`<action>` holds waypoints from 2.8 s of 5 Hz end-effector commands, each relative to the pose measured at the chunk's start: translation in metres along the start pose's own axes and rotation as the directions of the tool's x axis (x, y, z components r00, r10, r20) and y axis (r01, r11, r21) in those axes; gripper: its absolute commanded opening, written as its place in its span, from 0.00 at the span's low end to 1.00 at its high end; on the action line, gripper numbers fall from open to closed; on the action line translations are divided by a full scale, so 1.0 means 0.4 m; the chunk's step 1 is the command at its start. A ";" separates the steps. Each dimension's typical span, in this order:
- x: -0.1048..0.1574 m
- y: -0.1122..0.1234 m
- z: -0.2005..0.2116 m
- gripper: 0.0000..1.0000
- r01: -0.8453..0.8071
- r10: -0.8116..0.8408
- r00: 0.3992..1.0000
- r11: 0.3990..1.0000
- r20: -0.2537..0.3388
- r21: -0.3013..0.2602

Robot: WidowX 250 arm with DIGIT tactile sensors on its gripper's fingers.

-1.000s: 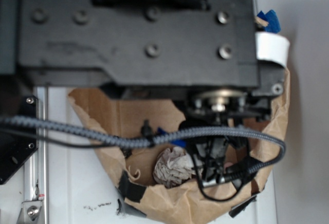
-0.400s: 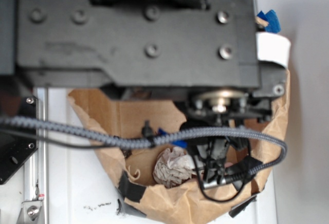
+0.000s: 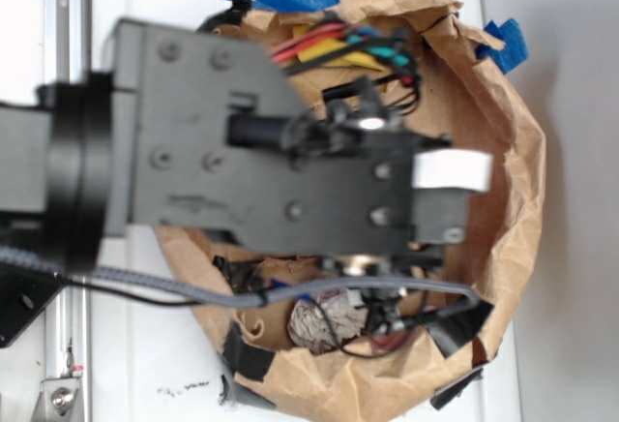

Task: Grab the red paper.

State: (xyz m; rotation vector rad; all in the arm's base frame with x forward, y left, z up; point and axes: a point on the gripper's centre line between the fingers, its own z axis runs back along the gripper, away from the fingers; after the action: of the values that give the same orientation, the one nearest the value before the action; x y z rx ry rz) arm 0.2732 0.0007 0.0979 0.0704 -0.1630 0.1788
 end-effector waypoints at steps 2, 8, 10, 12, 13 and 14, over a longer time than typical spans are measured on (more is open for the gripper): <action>0.051 0.070 -0.008 1.00 -0.382 0.394 0.919 0.899 0.015 -0.215; 0.044 -0.008 -0.047 1.00 -0.504 0.540 0.832 0.832 0.128 -0.232; 0.085 0.025 -0.062 1.00 -0.547 0.579 0.803 0.810 0.143 -0.211; 0.133 0.044 -0.098 1.00 -0.581 0.602 0.783 0.797 0.154 -0.164; 0.142 0.041 -0.113 1.00 -0.575 0.592 0.789 0.805 0.164 -0.144; 0.149 0.034 -0.124 1.00 -0.575 0.588 0.790 0.809 0.172 -0.125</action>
State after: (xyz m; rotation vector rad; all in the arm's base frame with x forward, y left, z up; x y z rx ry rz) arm 0.3274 0.0274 0.0473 -0.0113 -0.3421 0.7825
